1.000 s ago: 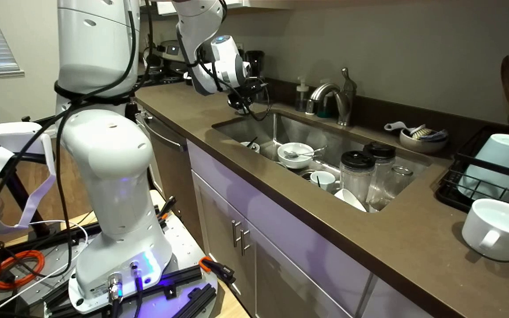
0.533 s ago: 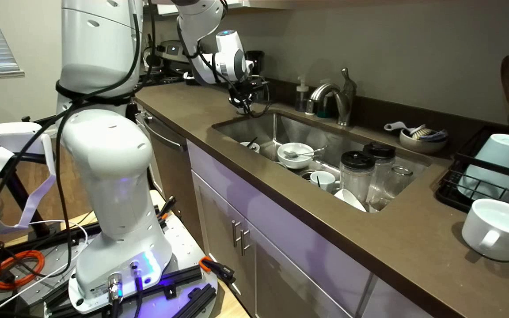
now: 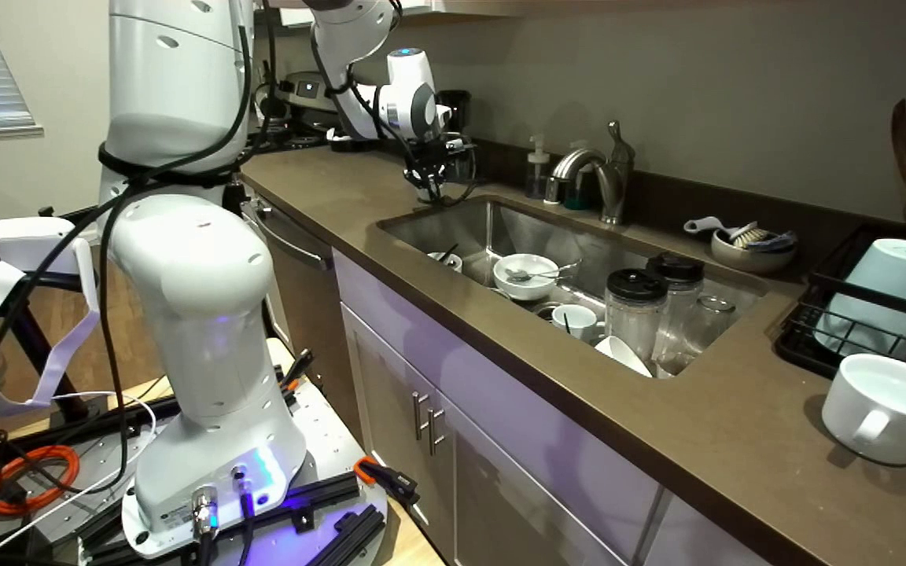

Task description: Get the cup on the left and pour the water in the sink, and put it on the left side of the sink

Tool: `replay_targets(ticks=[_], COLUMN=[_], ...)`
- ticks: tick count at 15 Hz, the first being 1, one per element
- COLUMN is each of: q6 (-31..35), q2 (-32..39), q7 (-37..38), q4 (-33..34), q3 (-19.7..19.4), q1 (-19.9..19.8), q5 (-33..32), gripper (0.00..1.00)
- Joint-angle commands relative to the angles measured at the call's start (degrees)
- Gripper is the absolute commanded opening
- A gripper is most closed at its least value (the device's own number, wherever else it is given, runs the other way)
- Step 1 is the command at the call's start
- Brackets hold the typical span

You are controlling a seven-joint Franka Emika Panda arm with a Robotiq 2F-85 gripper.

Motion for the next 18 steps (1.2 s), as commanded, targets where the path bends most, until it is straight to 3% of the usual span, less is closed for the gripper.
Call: replay_targets(ticks=[1,12,13,18], q6=[-1.7,-0.2,-0.1,-0.1], q2=[-0.2,0.8,0.9,0.9], q7=[-2.8,-0.5,-0.5,-0.5], q4=[1.6,0.4,0.4,0.4], q3=[-0.2,-1.1,-1.2,-1.3], q1=[0.7,3.6,3.9,3.9], q5=[3.2,2.6,2.6,2.6], gripper=[0.07,0.06,0.16,0.16])
